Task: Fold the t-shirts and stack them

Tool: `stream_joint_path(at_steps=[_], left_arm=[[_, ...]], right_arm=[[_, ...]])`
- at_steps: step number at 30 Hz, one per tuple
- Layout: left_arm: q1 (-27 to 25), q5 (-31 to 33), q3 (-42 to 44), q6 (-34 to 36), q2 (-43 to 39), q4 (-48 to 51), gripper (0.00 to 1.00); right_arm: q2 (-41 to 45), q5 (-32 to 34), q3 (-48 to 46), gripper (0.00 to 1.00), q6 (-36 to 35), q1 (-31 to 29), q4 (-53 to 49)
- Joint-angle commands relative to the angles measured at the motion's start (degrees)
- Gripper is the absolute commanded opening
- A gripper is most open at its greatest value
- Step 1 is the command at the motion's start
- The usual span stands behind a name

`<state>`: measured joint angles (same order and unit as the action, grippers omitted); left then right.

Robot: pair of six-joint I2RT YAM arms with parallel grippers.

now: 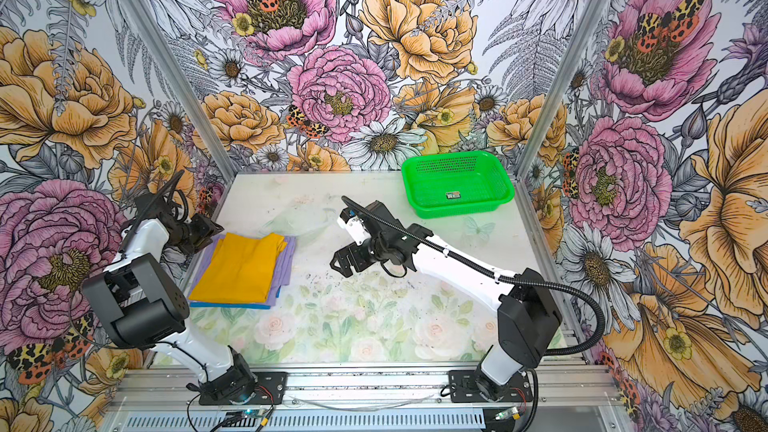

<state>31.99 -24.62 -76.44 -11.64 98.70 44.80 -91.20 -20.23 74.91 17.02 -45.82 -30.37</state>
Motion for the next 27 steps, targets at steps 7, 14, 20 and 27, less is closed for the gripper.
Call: stream_joint_path(at_steps=[7, 14, 20, 27], left_arm=[[-1.69, 0.99, -4.48, 6.00, 4.70, 2.47, 0.40], [-4.91, 7.85, -7.62, 7.77, 8.96, 2.38, 0.40], [-6.22, 12.97, -10.96, 8.51, 11.69, 2.11, 0.31], [-7.32, 16.81, -11.02, 10.18, 12.15, 2.05, 0.36]], right_arm=[[-0.47, -1.69, -0.15, 0.97, -0.95, -0.15, 3.40], [-1.73, -2.53, -1.50, 0.97, -1.53, -0.17, 6.51], [-2.89, -3.94, -2.69, 0.97, -1.50, 0.02, 8.55], [-3.63, -6.06, -4.03, 0.97, -2.03, 1.66, 9.80]])
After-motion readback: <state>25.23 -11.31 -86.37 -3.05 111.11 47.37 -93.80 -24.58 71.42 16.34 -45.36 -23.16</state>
